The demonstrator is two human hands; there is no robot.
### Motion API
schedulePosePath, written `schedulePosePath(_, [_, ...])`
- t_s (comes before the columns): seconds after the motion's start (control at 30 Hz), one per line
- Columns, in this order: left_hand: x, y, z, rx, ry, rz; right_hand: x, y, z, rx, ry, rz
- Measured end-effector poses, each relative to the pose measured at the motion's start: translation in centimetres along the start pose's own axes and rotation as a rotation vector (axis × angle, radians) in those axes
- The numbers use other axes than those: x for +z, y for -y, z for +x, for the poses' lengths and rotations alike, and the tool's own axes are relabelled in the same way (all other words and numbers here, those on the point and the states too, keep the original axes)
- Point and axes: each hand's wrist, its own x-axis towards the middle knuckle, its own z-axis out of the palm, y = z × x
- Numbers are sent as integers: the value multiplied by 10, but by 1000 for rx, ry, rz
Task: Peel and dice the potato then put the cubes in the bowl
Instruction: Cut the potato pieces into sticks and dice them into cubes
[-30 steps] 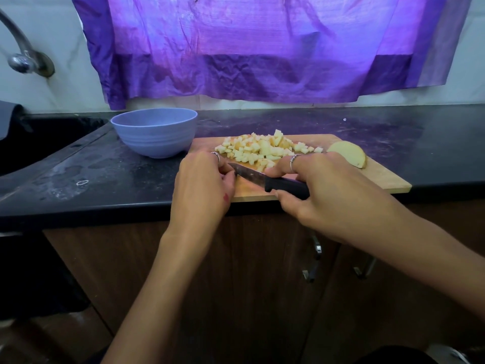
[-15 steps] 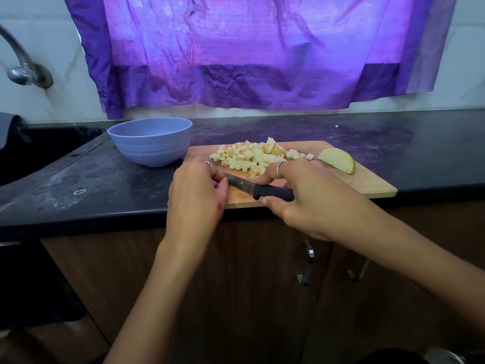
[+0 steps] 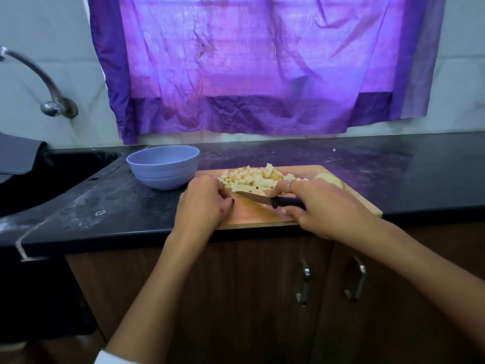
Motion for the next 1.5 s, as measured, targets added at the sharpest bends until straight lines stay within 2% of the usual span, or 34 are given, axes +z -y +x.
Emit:
schedulePosePath(0.17, [0,-11,22,37,78,42,-8,-33,-8,4,-58,132])
schedulePosePath(0.27, [1,-15,27,63,109,83,-12,-44,-21,-36,-32,174])
schedulePosePath(0.37, [3,-12,29,70,103,71,-13,-49,-27,-68,-5,245])
schedulePosePath(0.43, [2,-11,27,70,96,68,-9,-52,-22,-70,3,202])
schedulePosePath(0.53, [-3,-9,25,77,58,65,-5,-55,-9,-49,-67,202])
schedulePosePath(0.7, [-19,-15,20,148,-46,48,-9,-75,0,36,-223,580])
schedulePosePath(0.83, [-15,-52,16,257,39,60,-10,-110,6,227,-408,1048])
schedulePosePath(0.9, [-4,-74,15,295,99,71,-9,-125,9,286,-455,1148])
schedulePosePath(1.07, [41,-113,23,367,273,115,7,-140,9,325,-453,1328])
schedulePosePath(1.27, [72,-140,40,382,479,40,11,-148,4,284,-409,1393])
schedulePosePath(1.37, [75,-139,46,384,451,7,12,-150,2,259,-386,1398])
schedulePosePath(1.5, [75,-136,54,504,407,32,14,-153,1,222,-367,1355])
